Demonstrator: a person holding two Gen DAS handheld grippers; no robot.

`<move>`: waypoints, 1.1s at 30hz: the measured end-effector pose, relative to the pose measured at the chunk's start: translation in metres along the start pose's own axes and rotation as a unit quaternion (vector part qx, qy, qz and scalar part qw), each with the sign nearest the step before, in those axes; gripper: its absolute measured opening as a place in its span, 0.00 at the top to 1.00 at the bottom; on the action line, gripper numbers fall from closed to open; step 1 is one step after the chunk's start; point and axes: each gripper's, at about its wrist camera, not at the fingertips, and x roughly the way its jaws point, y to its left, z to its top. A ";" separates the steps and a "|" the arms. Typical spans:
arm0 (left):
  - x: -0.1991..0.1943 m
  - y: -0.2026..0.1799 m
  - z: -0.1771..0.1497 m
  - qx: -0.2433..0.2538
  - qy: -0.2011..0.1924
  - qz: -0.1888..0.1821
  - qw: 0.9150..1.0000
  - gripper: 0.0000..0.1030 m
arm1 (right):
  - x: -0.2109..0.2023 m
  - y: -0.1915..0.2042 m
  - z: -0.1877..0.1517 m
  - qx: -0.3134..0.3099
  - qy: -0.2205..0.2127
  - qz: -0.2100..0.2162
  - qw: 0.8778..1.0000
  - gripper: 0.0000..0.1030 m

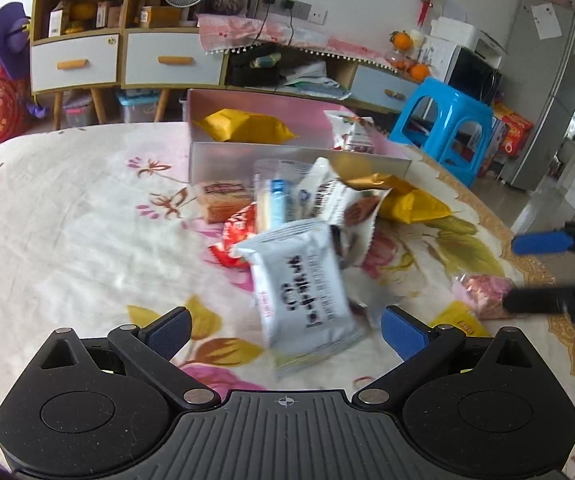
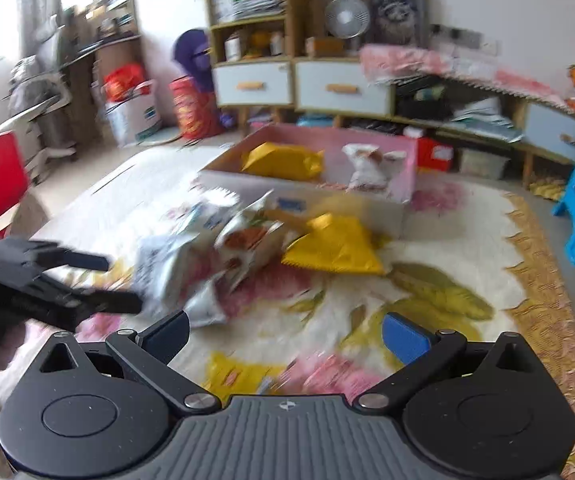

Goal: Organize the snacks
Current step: 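Grasp the white snack pack with the left gripper while the right grasps a yellow pack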

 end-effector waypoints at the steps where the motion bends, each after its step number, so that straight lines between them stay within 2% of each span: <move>1: 0.002 -0.004 0.001 -0.001 -0.002 0.004 1.000 0.01 | -0.001 0.004 -0.001 -0.007 0.008 0.013 1.000 0.07; 4: 0.005 -0.011 0.002 -0.003 -0.013 0.010 1.000 0.01 | -0.001 0.019 -0.006 -0.040 0.034 0.048 0.997 0.07; 9: 0.010 -0.012 0.000 -0.002 -0.018 0.023 1.000 0.03 | 0.005 0.042 -0.018 -0.091 0.084 0.082 0.989 0.07; 15: 0.011 -0.005 -0.001 -0.026 -0.018 0.006 0.999 0.06 | 0.011 0.043 -0.021 -0.099 0.108 0.067 0.987 0.08; 20: 0.017 -0.010 -0.001 -0.027 -0.011 -0.009 1.000 0.15 | 0.019 0.035 -0.019 -0.077 0.113 0.059 0.989 0.13; 25: 0.018 -0.012 -0.004 -0.019 -0.011 0.006 1.000 0.39 | 0.025 0.035 -0.020 -0.077 0.116 0.048 0.989 0.24; 27: 0.017 -0.008 -0.004 -0.027 -0.012 0.007 1.000 0.43 | 0.028 0.037 -0.022 -0.083 0.119 0.041 0.989 0.28; 32: 0.014 -0.006 -0.005 -0.029 -0.016 0.012 0.999 0.53 | 0.031 0.046 -0.023 -0.107 0.113 0.037 0.987 0.49; 33: 0.013 -0.006 -0.004 -0.029 -0.017 0.011 0.999 0.54 | 0.030 0.046 -0.023 -0.108 0.110 0.037 0.987 0.56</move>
